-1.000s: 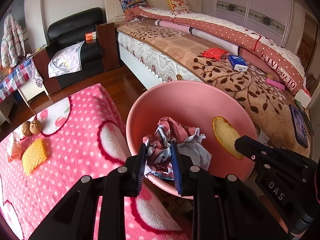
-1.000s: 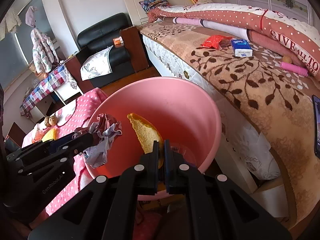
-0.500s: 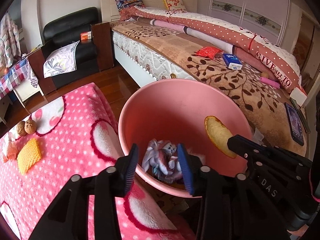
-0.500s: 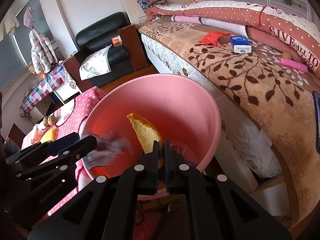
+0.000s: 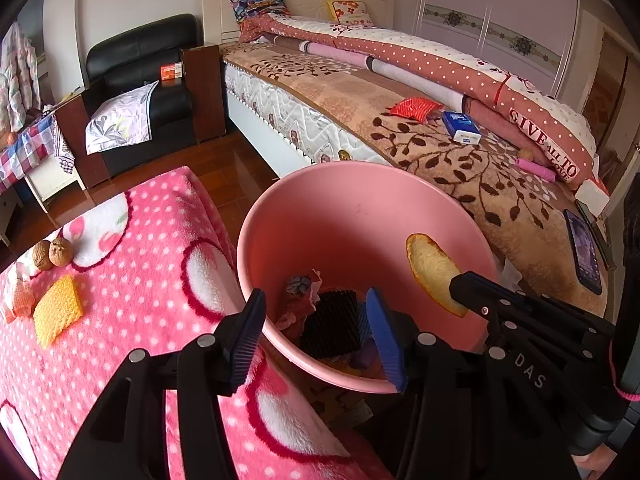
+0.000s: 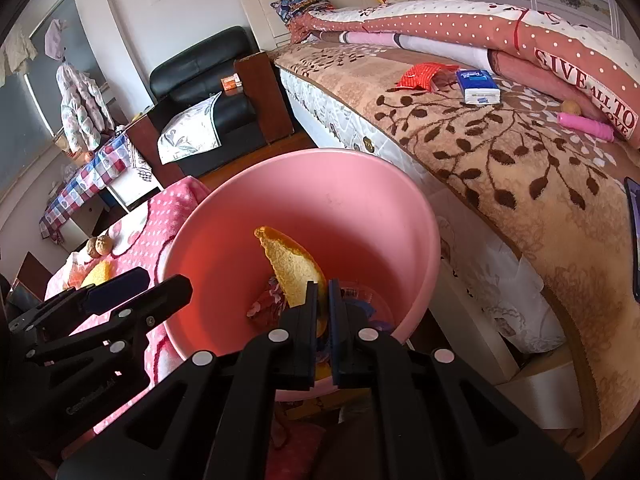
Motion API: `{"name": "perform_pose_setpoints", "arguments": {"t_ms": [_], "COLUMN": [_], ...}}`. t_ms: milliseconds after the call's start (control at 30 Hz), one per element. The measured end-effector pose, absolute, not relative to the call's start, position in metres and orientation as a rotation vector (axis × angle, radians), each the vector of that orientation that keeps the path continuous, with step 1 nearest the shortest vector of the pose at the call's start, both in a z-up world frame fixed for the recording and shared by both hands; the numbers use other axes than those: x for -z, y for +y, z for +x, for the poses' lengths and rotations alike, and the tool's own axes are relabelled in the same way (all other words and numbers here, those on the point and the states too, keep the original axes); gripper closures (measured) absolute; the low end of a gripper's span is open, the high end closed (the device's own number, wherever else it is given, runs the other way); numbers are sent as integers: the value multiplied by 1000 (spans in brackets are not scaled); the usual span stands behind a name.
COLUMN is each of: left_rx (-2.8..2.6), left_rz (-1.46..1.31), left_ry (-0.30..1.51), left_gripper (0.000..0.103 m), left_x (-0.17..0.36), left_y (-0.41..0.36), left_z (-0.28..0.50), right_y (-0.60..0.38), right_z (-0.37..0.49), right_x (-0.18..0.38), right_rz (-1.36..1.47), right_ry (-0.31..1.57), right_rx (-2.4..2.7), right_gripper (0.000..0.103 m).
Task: Collect trash
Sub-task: 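Open the left tool to drop the wrapper into the basin, then move both open tools back over the table toward the orange bag and yellow mesh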
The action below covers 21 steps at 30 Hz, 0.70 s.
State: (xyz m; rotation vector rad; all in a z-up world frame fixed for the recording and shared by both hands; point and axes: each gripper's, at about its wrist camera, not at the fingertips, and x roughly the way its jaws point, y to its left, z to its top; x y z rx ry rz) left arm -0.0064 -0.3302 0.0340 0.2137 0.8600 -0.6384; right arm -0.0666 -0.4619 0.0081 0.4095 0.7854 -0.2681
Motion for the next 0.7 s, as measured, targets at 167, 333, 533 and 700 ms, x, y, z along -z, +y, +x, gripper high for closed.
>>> {"name": "perform_pose_setpoints", "arguments": {"t_ms": [167, 333, 533, 700], "left_rx": [643, 641, 639, 637], "left_rz": [213, 210, 201, 196], "left_ry": [858, 856, 853, 847], "left_gripper": [50, 50, 50, 50], "left_x": [-36, -37, -40, -43], "left_y": [-330, -330, -327, -323], "left_z": [-8, -9, -8, -8], "right_y": [-463, -461, -459, -458], "right_z": [-65, -64, -66, -66], "right_x": [-7, -8, -10, -11], "right_rz": [434, 437, 438, 437], "right_ry": [798, 796, 780, 779], "right_rx": [257, 249, 243, 244], "right_gripper": [97, 93, 83, 83]}}
